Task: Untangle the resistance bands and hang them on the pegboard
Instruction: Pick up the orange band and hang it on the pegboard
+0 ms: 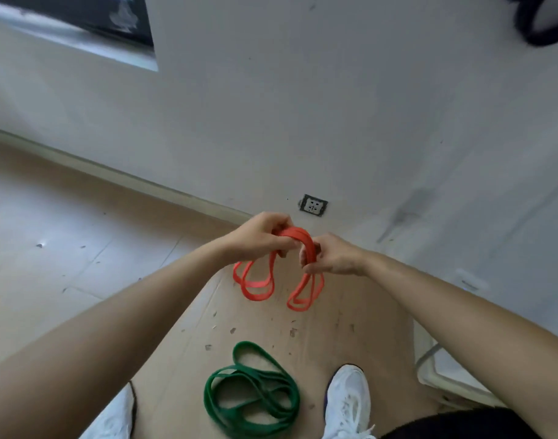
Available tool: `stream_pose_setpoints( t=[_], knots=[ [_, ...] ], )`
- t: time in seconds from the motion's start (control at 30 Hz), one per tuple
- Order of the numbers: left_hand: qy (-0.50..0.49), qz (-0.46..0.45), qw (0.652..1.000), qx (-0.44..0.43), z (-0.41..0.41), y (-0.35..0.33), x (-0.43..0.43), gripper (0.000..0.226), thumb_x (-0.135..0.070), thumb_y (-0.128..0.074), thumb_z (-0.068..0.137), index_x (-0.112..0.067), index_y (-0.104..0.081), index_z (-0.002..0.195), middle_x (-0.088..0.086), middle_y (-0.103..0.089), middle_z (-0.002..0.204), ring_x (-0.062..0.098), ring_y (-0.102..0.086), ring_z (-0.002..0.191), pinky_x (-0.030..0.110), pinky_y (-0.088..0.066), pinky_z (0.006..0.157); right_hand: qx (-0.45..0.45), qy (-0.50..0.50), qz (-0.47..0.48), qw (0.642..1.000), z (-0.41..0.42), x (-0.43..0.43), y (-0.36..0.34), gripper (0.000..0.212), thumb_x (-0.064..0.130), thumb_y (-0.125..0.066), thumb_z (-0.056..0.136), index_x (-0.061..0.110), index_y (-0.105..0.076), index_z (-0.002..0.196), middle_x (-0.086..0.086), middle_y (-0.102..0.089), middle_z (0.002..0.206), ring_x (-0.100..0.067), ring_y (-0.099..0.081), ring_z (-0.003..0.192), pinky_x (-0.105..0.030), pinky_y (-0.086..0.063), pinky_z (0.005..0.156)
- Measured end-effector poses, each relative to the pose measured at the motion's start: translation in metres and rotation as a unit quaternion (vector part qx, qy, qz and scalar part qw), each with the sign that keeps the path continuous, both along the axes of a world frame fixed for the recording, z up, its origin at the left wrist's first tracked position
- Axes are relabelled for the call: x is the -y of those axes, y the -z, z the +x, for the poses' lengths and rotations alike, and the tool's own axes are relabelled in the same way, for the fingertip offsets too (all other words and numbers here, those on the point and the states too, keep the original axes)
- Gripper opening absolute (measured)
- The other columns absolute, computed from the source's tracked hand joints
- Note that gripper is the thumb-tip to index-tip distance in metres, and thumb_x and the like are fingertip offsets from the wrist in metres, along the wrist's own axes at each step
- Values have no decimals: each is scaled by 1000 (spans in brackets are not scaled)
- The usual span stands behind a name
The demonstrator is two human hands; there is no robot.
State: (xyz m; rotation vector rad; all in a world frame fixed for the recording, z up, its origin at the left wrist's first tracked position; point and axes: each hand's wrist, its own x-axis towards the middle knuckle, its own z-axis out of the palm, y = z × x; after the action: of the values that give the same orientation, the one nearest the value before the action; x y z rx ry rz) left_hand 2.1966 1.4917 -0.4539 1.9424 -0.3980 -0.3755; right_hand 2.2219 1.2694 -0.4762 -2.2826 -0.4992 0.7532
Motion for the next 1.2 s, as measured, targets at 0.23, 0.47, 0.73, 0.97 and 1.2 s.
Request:
stream_pose_setpoints(
  t=[0.23, 0.47, 0.73, 0.97, 1.2],
  knots=[
    [-80, -40, 996, 31, 13, -79, -35, 14, -7, -67, 95, 4, -62, 102, 7, -61, 79, 16, -61, 68, 31, -54, 71, -12, 124, 216, 968, 0, -5, -74, 12, 5, -70, 92, 1, -67, 103, -20, -70, 101, -26, -71, 92, -40, -55, 94],
    [-78, -84, 992, 57, 34, -158, -56, 21, -21, -72, 93, -6, -69, 108, 4, -58, 81, 17, -58, 71, 30, -54, 74, 91, 141, 326, 930, 16, -36, -196, 28, 15, -64, 98, -7, -63, 114, -10, -59, 79, -22, -63, 73, -34, -59, 77],
    [-136, -204, 962, 120, 64, -281, -50, 25, -21, -68, 96, -2, -70, 112, 4, -56, 78, 16, -55, 68, 32, -54, 75, 242, 191, 370, 876, 41, -46, -337, 18, 14, -56, 103, 8, -64, 119, -2, -52, 71, -11, -51, 61, -21, -47, 57],
    [-182, -306, 918, 172, 92, -371, -38, 22, -23, -70, 95, -5, -72, 108, 9, -64, 89, 15, -57, 66, 30, -53, 71, 244, 196, 454, 834, 63, -47, -431, 22, 12, -45, 104, 5, -60, 119, -7, -55, 86, -16, -52, 70, -32, -47, 68],
    [-195, -412, 867, 200, 112, -456, -18, 12, -13, -61, 95, -3, -67, 96, 10, -66, 87, 14, -51, 59, 26, -48, 63, 301, 179, 515, 782, 72, -50, -511, 24, 11, -43, 103, 6, -60, 120, -8, -59, 88, -15, -52, 70, -29, -46, 67]
  ],
)
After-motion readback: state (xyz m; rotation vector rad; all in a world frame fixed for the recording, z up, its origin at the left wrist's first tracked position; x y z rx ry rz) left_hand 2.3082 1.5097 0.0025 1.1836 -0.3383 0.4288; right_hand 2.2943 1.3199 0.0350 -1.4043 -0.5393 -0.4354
